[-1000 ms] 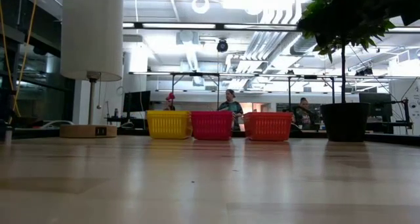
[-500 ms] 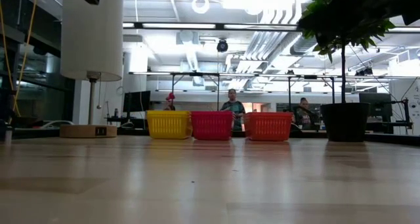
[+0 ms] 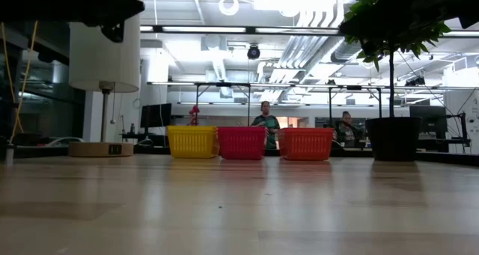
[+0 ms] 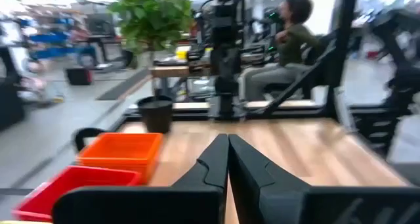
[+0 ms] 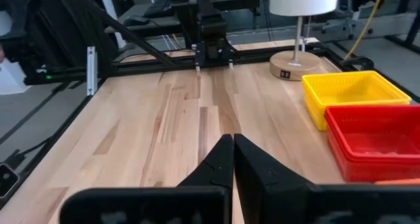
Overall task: Stack baskets by color
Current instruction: Return to Home Position
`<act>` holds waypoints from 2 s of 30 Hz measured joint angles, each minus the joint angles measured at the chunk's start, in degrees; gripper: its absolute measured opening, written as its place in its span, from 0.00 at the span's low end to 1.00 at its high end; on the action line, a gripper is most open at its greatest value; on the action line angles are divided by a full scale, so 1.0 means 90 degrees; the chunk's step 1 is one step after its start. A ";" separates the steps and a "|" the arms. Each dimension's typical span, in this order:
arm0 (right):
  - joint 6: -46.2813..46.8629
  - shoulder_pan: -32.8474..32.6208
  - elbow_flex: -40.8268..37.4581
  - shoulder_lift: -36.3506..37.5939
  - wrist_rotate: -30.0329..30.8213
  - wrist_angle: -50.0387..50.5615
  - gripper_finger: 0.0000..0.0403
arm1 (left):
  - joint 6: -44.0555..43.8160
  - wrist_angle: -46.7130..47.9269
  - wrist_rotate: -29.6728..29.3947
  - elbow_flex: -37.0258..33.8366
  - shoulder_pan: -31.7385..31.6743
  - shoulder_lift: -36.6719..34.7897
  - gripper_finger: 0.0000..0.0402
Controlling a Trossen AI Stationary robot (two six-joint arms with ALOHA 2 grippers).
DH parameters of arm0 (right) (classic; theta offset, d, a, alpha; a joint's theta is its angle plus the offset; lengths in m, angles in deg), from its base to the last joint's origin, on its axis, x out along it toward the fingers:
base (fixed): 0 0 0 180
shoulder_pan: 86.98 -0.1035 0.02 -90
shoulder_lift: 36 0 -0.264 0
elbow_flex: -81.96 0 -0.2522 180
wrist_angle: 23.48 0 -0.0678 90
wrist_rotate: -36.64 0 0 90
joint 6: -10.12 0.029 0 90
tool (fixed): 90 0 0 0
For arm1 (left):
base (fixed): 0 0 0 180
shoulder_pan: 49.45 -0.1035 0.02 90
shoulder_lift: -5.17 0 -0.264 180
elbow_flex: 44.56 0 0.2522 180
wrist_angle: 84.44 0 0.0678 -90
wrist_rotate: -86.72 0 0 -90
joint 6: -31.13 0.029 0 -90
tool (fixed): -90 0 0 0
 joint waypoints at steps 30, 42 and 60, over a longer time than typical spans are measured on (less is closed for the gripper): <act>0.0156 0.0009 0.0000 0.0012 0.0066 0.0381 0.00 | -0.0700 0.0785 -0.1466 -0.1815 0.1289 -0.2689 0.00; 0.0086 0.0521 -0.0054 0.1551 0.0074 0.1902 0.00 | -0.0693 0.0809 -0.1465 -0.1815 0.1289 -0.2469 0.00; 0.0315 -0.0112 -0.2598 0.3735 0.0556 -0.0321 0.00 | -0.0693 0.0809 -0.1464 -0.1815 0.1289 -0.2469 0.00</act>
